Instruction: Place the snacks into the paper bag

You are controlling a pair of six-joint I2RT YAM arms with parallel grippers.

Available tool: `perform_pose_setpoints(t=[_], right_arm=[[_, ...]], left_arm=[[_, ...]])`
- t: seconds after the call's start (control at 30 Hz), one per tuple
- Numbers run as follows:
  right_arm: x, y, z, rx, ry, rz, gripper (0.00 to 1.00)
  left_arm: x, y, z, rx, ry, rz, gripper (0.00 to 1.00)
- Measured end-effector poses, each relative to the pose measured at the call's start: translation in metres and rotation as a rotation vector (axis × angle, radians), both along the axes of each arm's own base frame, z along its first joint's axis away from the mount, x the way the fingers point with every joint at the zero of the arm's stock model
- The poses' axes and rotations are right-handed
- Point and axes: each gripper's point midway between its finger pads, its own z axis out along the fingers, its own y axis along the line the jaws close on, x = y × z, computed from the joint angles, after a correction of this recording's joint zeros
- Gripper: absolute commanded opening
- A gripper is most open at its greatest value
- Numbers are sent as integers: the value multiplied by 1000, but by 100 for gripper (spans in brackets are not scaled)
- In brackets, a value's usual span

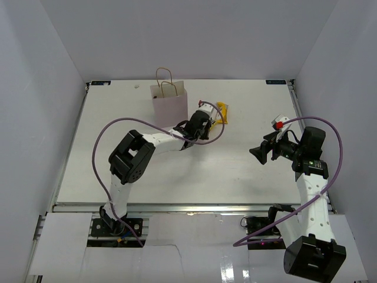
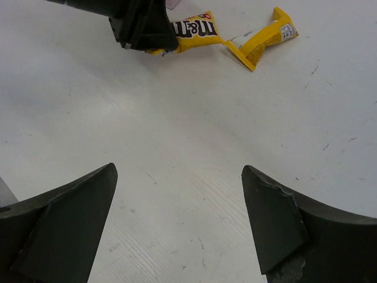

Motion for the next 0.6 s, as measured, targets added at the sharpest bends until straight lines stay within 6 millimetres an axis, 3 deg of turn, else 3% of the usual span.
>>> perform_pose_setpoints(t=[0.13,0.3,0.37,0.47,0.6], right_arm=[[0,0,0,0,0,-1,92],[0,0,0,0,0,0,92],[0,0,0,0,0,0,92],[0,0,0,0,0,0,92],[0,0,-1,1,1,0,92]], left_arm=[[-25,-14,54,-34,-55,-240,28],[-41,-12,159,-125,-225,-442,28],[-41,4,200,-156,-304,-482,28],[-28,47,252,-183,-419,-480,28],[-7,100,287,-179,-520,-442,29]])
